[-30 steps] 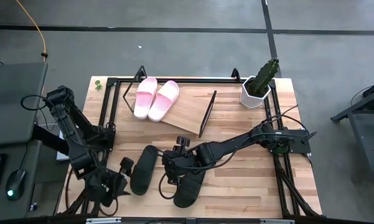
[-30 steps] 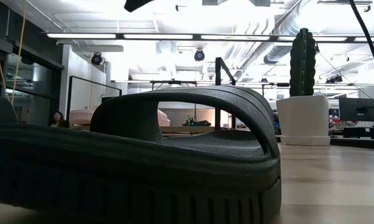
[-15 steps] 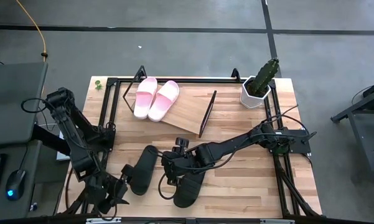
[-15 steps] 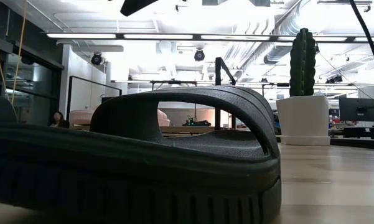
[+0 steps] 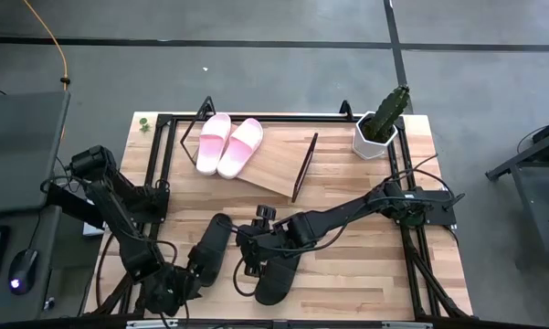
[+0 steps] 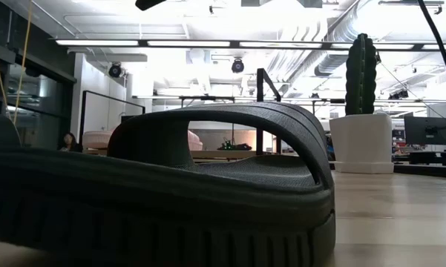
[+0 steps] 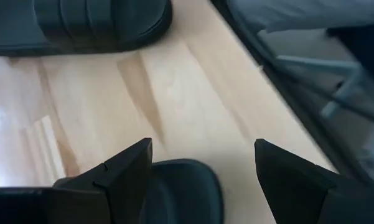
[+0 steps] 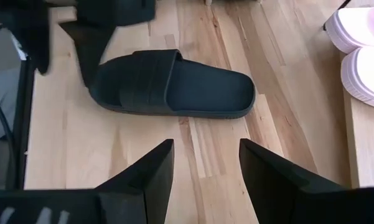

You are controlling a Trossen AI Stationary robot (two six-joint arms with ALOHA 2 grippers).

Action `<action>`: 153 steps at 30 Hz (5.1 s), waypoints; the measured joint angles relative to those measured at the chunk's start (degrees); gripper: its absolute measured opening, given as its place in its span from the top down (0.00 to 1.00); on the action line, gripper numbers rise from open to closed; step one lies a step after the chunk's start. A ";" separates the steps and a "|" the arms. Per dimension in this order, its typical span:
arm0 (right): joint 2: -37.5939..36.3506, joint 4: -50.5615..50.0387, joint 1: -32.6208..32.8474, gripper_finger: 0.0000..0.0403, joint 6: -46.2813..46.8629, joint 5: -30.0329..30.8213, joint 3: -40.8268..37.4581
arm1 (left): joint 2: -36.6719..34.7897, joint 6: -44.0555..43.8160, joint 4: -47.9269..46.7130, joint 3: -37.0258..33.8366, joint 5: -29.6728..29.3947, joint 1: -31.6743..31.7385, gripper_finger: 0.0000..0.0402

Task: Pick and place slides into the shelf
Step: Put the left black slide on the shelf

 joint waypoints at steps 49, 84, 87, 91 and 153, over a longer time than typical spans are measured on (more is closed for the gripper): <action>-0.09 1.37 0.62 0.57 1.07 -0.57 0.02 | 24.10 -13.70 -38.36 23.05 -10.54 -0.03 0.34; -0.09 1.65 1.25 0.57 0.62 -0.22 0.04 | 28.73 -28.11 -53.98 24.11 -12.64 0.03 0.36; -0.09 1.67 1.25 0.57 0.55 -0.20 0.04 | 28.73 -28.11 -53.98 24.09 -12.62 0.03 0.43; -0.09 1.67 1.25 0.57 0.46 -0.22 0.04 | 28.73 -28.11 -53.93 24.09 -12.62 0.03 0.60; -0.09 4.00 7.67 0.57 -25.70 17.47 0.04 | 21.78 -19.04 -66.87 31.77 -21.68 10.73 0.96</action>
